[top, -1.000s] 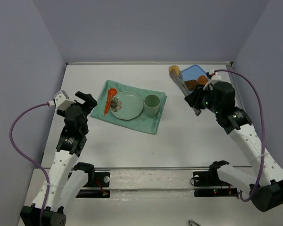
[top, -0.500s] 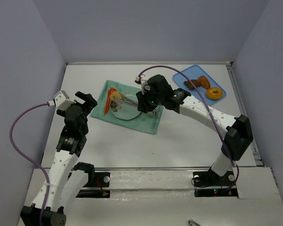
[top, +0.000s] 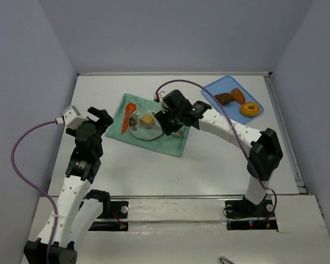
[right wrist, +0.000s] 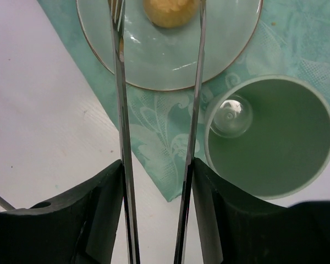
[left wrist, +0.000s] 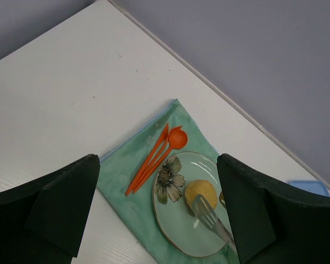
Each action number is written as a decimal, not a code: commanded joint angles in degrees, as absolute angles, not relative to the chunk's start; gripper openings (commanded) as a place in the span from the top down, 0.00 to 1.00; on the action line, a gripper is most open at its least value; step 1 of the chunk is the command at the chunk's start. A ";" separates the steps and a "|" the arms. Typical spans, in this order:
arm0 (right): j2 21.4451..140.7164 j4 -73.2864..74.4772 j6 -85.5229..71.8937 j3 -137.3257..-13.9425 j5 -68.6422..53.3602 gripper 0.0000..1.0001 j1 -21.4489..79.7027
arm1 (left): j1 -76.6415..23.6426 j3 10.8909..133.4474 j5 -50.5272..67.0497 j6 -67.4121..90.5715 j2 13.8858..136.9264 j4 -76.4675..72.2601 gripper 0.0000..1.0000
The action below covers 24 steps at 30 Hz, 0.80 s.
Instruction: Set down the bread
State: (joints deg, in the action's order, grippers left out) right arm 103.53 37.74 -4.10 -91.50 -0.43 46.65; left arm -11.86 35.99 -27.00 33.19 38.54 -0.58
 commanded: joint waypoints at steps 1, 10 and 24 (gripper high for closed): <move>102.31 37.62 -3.96 -95.89 1.76 0.41 47.46 | -11.43 35.33 -28.47 32.52 37.44 -2.81 0.01; 100.46 35.60 -4.56 -97.03 2.01 0.45 47.46 | -11.43 35.42 -28.39 32.52 37.27 -2.64 0.01; 76.48 21.80 -23.36 -77.37 35.14 0.58 45.18 | -11.43 35.42 -27.42 32.43 37.62 -2.72 0.01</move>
State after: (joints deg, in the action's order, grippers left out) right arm 82.46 26.85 -14.06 -83.90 20.21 46.44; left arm -11.86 35.99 -26.98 33.10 38.39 -0.58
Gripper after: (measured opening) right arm 0.445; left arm 0.990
